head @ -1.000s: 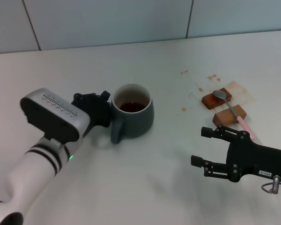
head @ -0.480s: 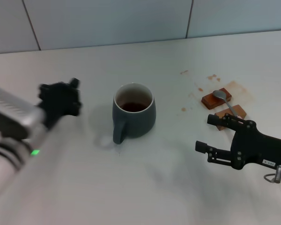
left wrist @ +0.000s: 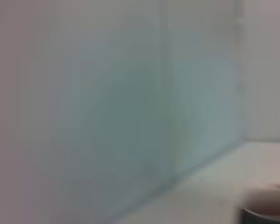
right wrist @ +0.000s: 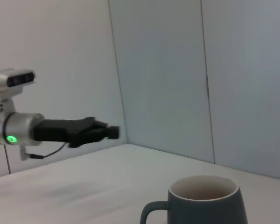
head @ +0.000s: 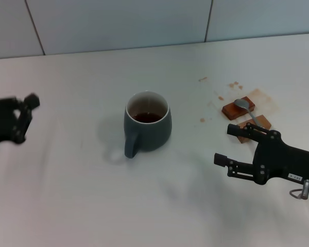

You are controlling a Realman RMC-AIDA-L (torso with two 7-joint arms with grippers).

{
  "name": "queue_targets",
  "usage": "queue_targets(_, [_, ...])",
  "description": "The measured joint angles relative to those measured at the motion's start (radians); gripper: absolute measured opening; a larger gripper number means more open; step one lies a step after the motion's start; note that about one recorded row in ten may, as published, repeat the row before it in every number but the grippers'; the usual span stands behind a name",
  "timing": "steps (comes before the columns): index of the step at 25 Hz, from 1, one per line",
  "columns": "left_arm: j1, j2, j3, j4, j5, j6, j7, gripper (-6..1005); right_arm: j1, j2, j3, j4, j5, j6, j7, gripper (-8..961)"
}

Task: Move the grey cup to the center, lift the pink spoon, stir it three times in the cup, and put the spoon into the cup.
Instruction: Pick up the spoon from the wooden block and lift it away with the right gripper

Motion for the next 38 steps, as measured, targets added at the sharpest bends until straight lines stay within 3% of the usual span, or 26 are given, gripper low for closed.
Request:
queue_targets(2, [0.026, 0.023, 0.097, 0.04, 0.002, 0.052, -0.069, -2, 0.0, 0.0, 0.0, 0.0, 0.0, 0.0, 0.001, 817])
queue_targets(6, [0.076, 0.048, 0.202, 0.107, 0.003, 0.152, -0.185, -2, 0.0, 0.0, 0.0, 0.0, 0.0, -0.007, 0.003, 817])
queue_targets(10, [0.111, 0.074, 0.219, 0.126, 0.0, 0.255, -0.23, 0, 0.0, 0.0, 0.0, 0.0, 0.0, -0.014, 0.007, 816])
queue_targets(17, [0.134, 0.103, 0.212, 0.13, -0.004, 0.302, -0.25, 7, 0.0, 0.001, 0.0, 0.0, 0.0, -0.022, 0.016, 816])
queue_targets(23, [0.152, 0.098, 0.175, 0.132, -0.005, 0.309, -0.27, 12, -0.004, 0.006, 0.0, 0.0, 0.0, -0.023, 0.017, 817])
queue_targets(25, [0.159, 0.082, 0.146, 0.144, -0.004, 0.303, -0.276, 14, -0.007, 0.006, 0.0, 0.0, 0.0, -0.023, 0.019, 817])
queue_targets(31, [0.165, 0.065, 0.148, 0.178, 0.002, 0.303, -0.269, 180, -0.009, 0.006, 0.0, 0.004, 0.0, -0.023, 0.031, 817])
queue_targets(33, [0.166, 0.064, 0.149, 0.18, 0.003, 0.306, -0.262, 369, -0.009, 0.006, 0.003, 0.014, 0.0, -0.025, 0.035, 817])
queue_targets(38, [0.168, 0.062, 0.145, 0.18, -0.001, 0.313, -0.257, 546, -0.008, 0.0, 0.125, 0.092, 0.001, -0.13, 0.234, 816])
